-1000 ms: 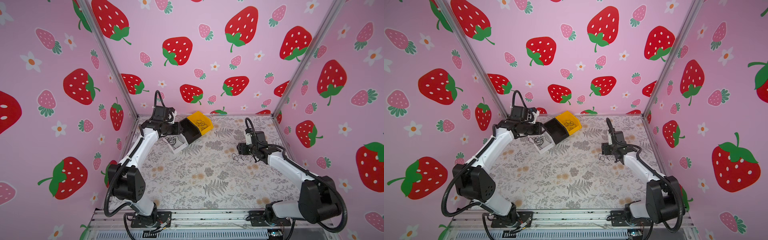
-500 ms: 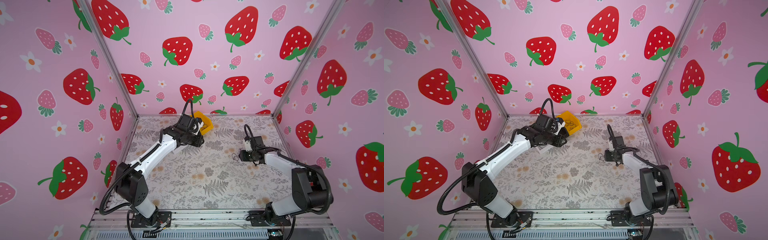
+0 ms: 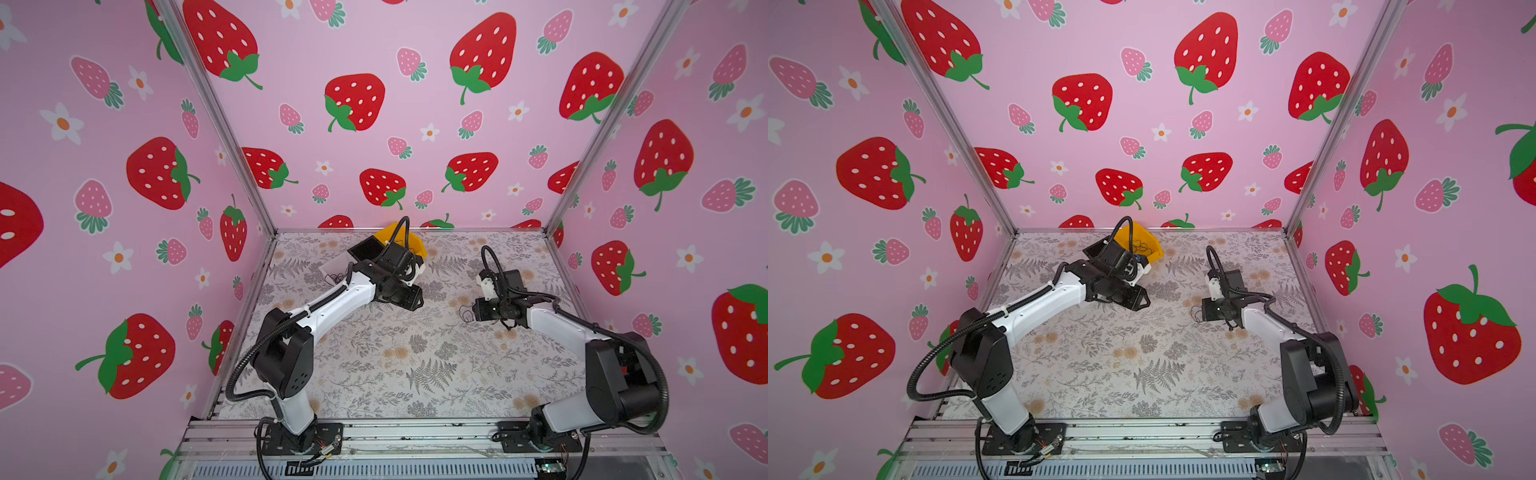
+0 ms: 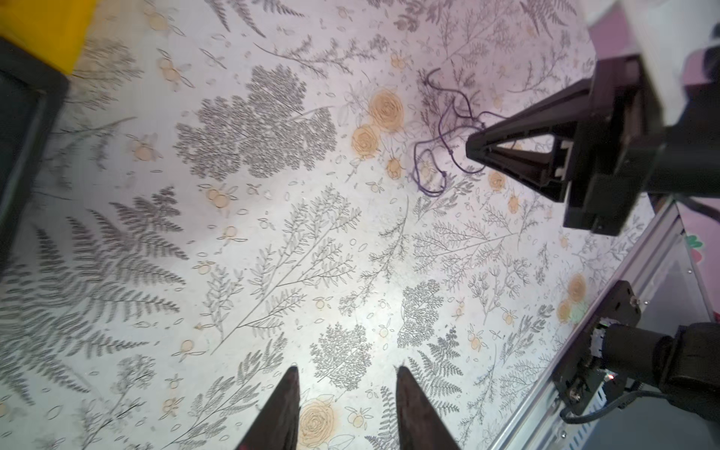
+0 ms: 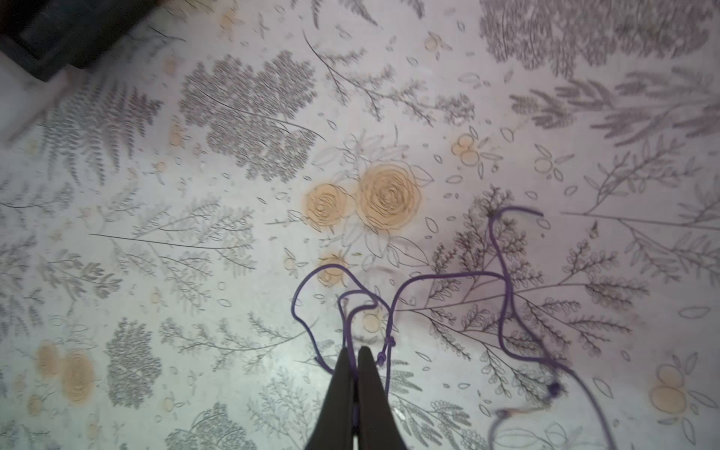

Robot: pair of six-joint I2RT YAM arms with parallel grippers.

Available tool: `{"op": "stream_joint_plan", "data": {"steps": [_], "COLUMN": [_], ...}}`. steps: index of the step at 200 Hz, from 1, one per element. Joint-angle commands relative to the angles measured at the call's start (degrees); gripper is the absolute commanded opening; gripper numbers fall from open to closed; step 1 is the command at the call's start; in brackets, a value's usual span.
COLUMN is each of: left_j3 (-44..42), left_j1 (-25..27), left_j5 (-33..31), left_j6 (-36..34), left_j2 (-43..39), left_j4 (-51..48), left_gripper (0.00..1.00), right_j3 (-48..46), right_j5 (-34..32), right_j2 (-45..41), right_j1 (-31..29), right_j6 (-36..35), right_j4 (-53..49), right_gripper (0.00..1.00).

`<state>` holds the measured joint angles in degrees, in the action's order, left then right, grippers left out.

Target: Untangle the cables

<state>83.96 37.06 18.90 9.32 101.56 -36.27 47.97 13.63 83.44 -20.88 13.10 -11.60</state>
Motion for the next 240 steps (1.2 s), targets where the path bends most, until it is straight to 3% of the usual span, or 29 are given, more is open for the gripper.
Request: {"op": "stream_joint_plan", "data": {"steps": [1,70,169,240], "left_j3": [3.48,1.15,1.55,-1.9], "left_j1": [1.72,2.51,2.42,1.84], "left_j5": [4.1,7.96,10.2,2.29], "left_j6": [0.55,5.33,6.67,6.64], "left_j2": [0.58,2.77,6.77,6.65], "left_j4": [2.52,11.23,19.77,25.9], "left_gripper": [0.46,0.54,0.55,0.55], "right_j3": [1.87,3.92,8.19,9.31], "right_j5": [2.1,6.61,10.73,13.09], "right_j2": [-2.69,-4.93,-5.57,-6.62], "right_j1": [-0.82,-2.05,-3.89,-4.94], "right_j6": [-1.46,-1.06,-0.1,0.17], "right_j4": [0.47,0.62,-0.87,-1.28], "right_gripper": [0.04,0.0,0.0,0.0]}}
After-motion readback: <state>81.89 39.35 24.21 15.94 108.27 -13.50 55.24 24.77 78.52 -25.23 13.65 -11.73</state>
